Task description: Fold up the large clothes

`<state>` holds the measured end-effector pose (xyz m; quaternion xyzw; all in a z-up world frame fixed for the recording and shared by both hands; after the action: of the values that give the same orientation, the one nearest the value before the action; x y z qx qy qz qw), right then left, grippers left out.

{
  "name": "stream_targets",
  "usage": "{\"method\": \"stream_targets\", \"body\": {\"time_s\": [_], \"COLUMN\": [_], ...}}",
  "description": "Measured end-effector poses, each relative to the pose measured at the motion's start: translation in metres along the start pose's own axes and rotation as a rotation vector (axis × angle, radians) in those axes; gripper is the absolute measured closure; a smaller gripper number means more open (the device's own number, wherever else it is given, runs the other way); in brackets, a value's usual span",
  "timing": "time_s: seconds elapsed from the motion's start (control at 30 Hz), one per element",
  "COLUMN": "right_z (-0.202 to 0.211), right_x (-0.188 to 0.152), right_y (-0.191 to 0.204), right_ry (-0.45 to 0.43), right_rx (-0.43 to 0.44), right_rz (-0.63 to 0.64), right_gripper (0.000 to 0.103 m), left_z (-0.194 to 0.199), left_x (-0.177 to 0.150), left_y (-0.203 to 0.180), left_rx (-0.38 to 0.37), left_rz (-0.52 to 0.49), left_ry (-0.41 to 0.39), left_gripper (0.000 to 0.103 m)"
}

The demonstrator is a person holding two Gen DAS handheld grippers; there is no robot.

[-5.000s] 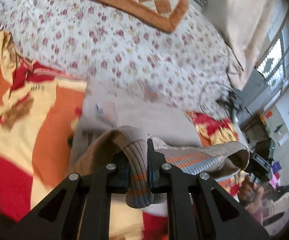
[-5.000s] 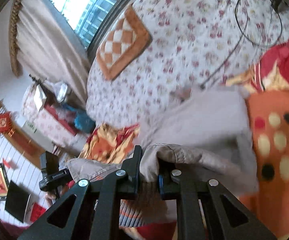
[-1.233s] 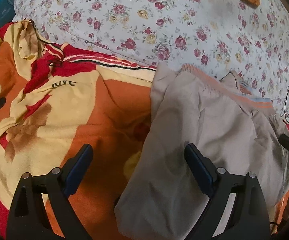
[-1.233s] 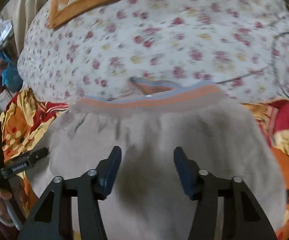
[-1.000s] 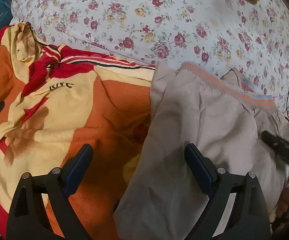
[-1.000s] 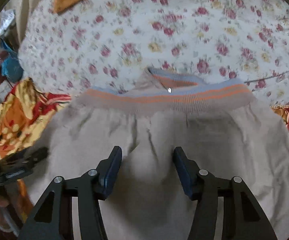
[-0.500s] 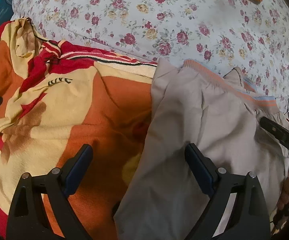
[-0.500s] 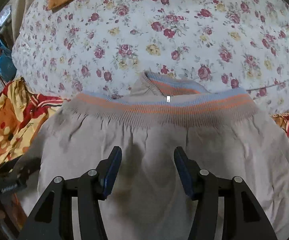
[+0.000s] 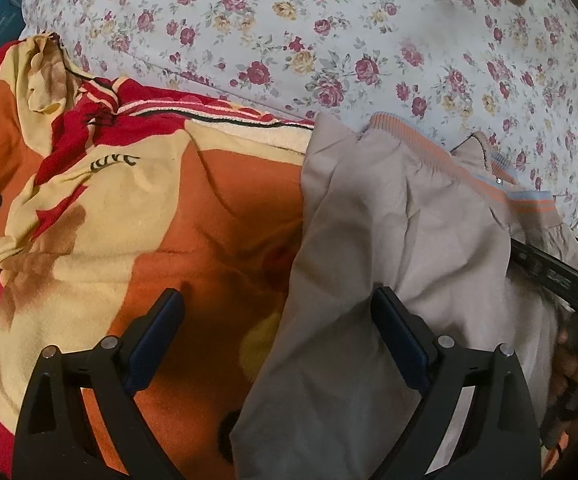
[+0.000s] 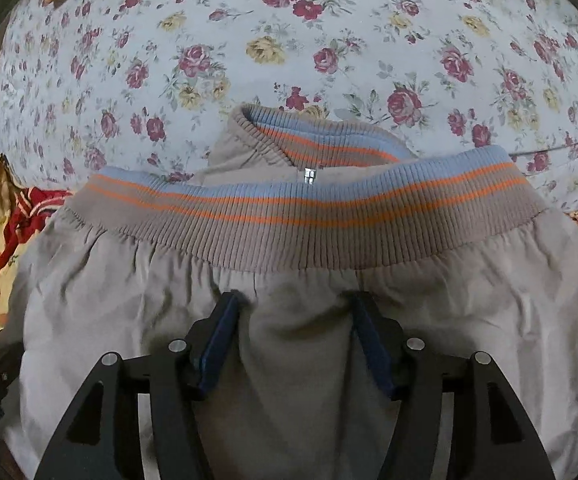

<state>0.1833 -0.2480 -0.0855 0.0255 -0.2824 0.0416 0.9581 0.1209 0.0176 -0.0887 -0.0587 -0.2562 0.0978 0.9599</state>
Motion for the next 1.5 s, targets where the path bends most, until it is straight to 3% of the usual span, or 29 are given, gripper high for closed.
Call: {"method": "stream_targets", "body": {"time_s": [0.2,0.33,0.4,0.5,0.63,0.8,0.93,1.03,1.1,1.2,1.3,1.5], "right_z": [0.069,0.042,0.041,0.042,0.041,0.04,0.051,0.072,0.074,0.056,0.04,0.039], "right_x": [-0.028,-0.055,-0.058,-0.059,-0.062,-0.062,-0.058,-0.055,-0.051,-0.052,-0.054,-0.056], "right_y": [0.006,0.005,0.009,0.015,0.01,0.008,0.009,0.015,0.018,0.015,0.008,0.015], "right_ry": [-0.089,0.007,-0.052,-0.049,-0.068,-0.066,-0.005,-0.087,-0.108,-0.073,-0.095,-0.087], "right_rx": [0.081,0.076,0.037,-0.001,0.056,0.054,0.057,0.115,0.102,0.06,0.058,0.018], "right_rz": [0.031,0.017,0.044,0.079,0.034,0.042,0.034,0.017,0.02,0.004,-0.032,0.018], "right_gripper": [0.037,0.034,0.034,0.031,0.025,0.023,0.024,0.025,0.026,0.041,0.042,0.039], "left_z": [-0.001,-0.002,-0.002,-0.002,-0.001,-0.001,-0.001,-0.001,-0.001,-0.001,-0.003,-0.006], "left_x": [0.0,-0.002,-0.002,-0.002,-0.002,-0.002,-0.003,-0.003,-0.003,-0.002,-0.002,-0.001], "left_y": [-0.001,0.002,0.004,0.004,0.004,0.003,0.004,0.004,0.005,0.004,0.004,0.003], "left_rx": [0.003,0.012,0.007,0.008,0.013,0.014,0.011,0.012,0.01,0.008,0.011,0.006], "left_rz": [0.007,0.021,0.031,0.028,0.025,0.024,0.024,0.026,0.025,0.027,0.03,0.036], "left_ry": [0.0,-0.007,-0.003,-0.003,-0.007,-0.004,0.002,0.002,0.001,0.004,0.003,0.002], "left_gripper": [0.007,0.003,0.003,0.002,0.002,0.002,0.002,0.002,0.002,0.001,0.0,0.0]}}
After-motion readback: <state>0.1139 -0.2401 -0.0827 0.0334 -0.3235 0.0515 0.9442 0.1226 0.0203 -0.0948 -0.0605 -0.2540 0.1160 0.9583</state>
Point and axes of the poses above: each gripper's, at about its wrist camera, not at the fingertips, and z roughly against the way its jaws point, y to its left, x to its top, the point moved 5 cm from there along -z, roughly the way its jaws point, and after that the axes turned 4 degrees about z, right-handed, at the moved point
